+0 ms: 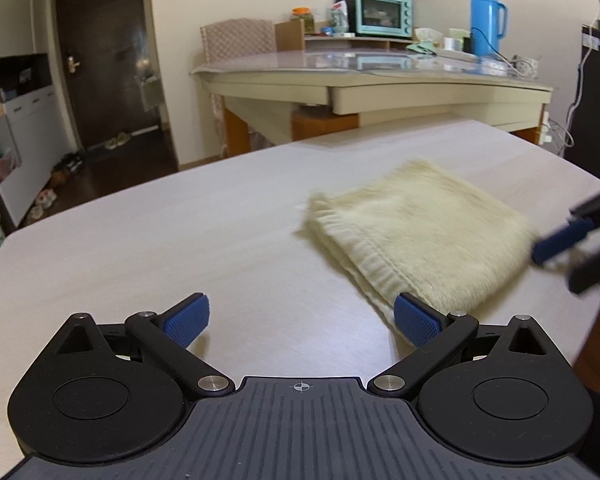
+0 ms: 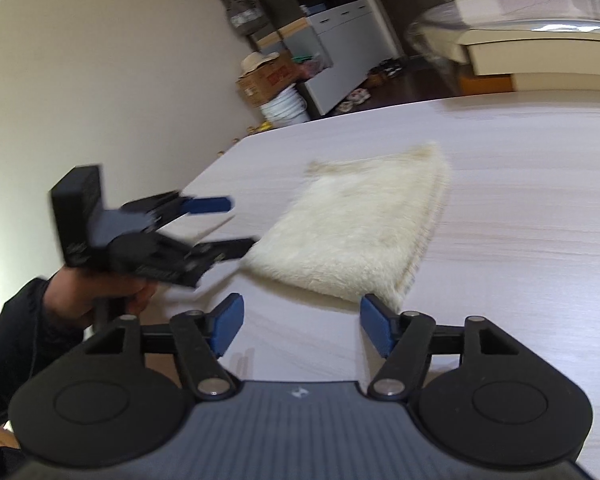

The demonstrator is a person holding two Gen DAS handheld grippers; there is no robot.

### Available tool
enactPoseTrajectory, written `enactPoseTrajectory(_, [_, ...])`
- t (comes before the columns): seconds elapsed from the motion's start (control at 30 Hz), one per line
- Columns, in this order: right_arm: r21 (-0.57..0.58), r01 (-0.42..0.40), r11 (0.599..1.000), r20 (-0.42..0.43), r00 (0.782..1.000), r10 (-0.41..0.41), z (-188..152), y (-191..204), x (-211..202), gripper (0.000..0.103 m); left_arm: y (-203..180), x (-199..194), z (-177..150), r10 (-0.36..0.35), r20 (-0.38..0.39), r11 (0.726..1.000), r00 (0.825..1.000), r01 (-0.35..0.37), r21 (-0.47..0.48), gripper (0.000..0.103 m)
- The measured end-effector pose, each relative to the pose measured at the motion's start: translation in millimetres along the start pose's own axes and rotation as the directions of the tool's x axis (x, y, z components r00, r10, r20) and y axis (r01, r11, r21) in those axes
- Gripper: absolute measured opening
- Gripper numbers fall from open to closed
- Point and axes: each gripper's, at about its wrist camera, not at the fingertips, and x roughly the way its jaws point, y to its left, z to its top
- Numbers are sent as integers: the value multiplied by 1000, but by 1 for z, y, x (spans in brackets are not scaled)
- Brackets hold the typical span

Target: Fold towel

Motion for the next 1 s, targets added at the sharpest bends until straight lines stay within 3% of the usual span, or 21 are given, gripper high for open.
enactPoseTrajectory(0.1, [-5,47,999,64,997,-46,0,2,-12,66,-2,-7,3,27,17,1000,999,-27,0,101])
enactPoseTrajectory(0.23, [-51,172,984,154,975,-162,5,16,-14,42,2,-10,15,35,46,999,998,-33,-35,102])
enactPoseTrajectory(0.3, [-86,227,970,158,964,-211,7,24,-4,36,0,-8,24,31,58,999,998,-30,-31,102])
enactPoseTrajectory(0.5, [-163,318,934,104,947,-304,4,37,31,35,-11,7,37,4,49,1000,999,-4,2,102])
enactPoseTrajectory(0.7, [-184,323,928,123,945,-304,6,35,16,36,-28,20,30,7,-6,996,1000,-7,92,102])
enactPoseTrajectory(0.87, [-222,365,904,134,930,-343,29,27,25,37,-26,21,22,6,-1,998,1000,-6,61,103])
enactPoseTrajectory(1.0, [-263,337,904,108,941,-319,52,22,45,37,-25,22,22,2,-3,999,1000,-2,45,103])
